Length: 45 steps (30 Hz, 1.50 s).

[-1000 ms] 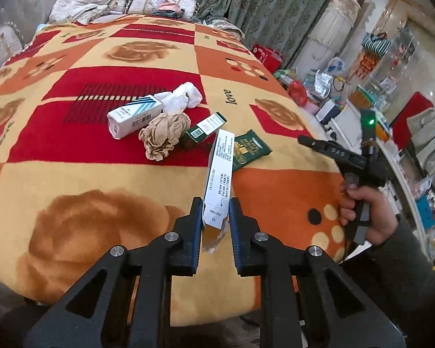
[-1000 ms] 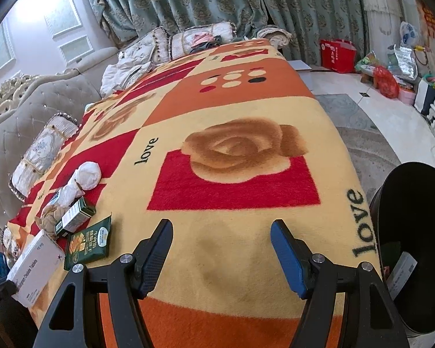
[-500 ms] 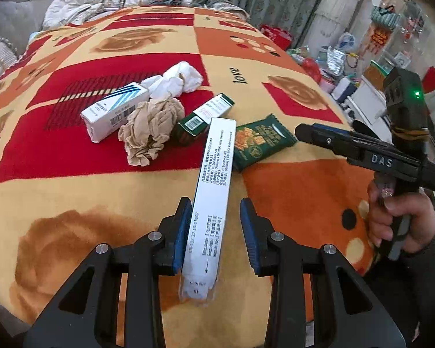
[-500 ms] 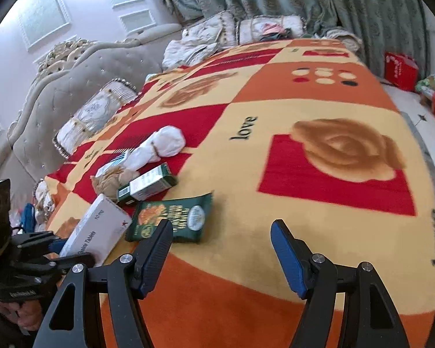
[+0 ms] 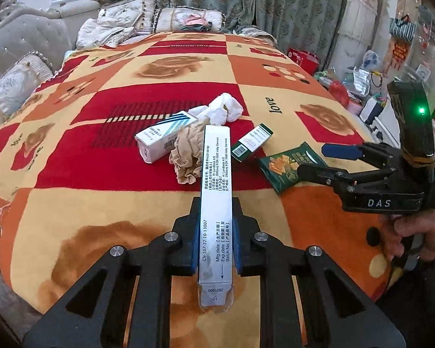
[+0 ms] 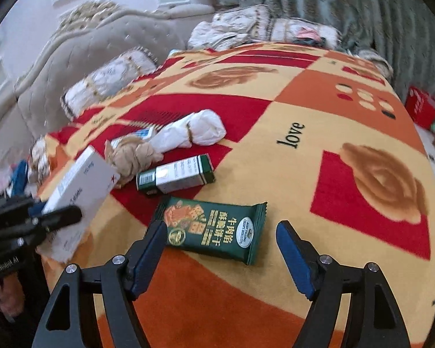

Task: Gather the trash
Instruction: 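Grasp the green snack packet with the right tool while the left tool holds the box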

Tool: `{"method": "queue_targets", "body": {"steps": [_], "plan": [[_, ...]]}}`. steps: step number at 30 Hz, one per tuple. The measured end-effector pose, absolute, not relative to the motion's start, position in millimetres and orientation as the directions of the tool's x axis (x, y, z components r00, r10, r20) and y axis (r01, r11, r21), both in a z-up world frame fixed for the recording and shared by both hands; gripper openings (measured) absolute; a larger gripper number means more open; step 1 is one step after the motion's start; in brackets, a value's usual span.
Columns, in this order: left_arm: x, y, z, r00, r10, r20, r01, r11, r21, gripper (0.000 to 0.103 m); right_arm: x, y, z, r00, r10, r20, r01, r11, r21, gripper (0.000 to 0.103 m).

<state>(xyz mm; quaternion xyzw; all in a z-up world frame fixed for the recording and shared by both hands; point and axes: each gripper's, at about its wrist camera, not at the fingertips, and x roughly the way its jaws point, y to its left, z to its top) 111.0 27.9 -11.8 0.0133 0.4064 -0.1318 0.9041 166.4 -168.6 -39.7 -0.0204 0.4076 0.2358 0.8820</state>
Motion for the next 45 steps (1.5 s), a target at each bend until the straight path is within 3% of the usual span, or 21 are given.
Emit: {"method": "queue_targets", "body": {"steps": [7,13,16,23,25,27,30,45], "plan": [[112.0,24.2,-12.9,0.623,-0.251,-0.741,0.264,0.959,-0.103,0.016,151.3,-158.7,-53.1,0.55,0.288,-0.784,-0.549,0.832,-0.08,0.076],[111.0,24.0,-12.9,0.616,-0.262,-0.743,0.26,0.958,-0.122,0.016,158.1,-142.5,-54.0,0.606,0.257,-0.753,-0.571,0.799,-0.187,0.079],[110.7,22.9,-14.8,0.608,-0.263,-0.749,0.263,0.957,-0.122,0.016,173.8,-137.9,-52.5,0.607,0.262,-0.75,-0.584,0.788,-0.197,0.088],[108.4,19.1,-14.1,0.609,-0.269,-0.746,0.274,0.954,-0.12,0.016,203.9,-129.4,-54.4,0.536,0.331,-0.777,-0.633,0.766,-0.111,0.088],[108.5,18.6,-14.5,0.608,-0.27,-0.747,0.275,0.954,-0.121,0.016,208.8,-132.0,-55.4,0.497,0.369,-0.785,-0.643,0.764,-0.048,0.083],[108.2,19.4,-13.7,0.611,-0.27,-0.744,0.274,0.954,-0.122,0.016,205.0,-134.7,-55.3,0.462,0.421,-0.78,-0.663,0.749,0.011,0.061],[108.0,20.8,-12.7,0.614,-0.272,-0.741,0.269,0.955,-0.127,0.016,191.9,-132.7,-54.2,0.472,0.421,-0.775,-0.667,0.745,-0.002,0.045],[88.5,3.7,3.8,0.645,-0.311,-0.698,0.306,0.942,-0.137,0.016,134.2,-196.3,-31.2,0.608,0.413,-0.678,-0.443,0.885,0.143,0.044]]}}
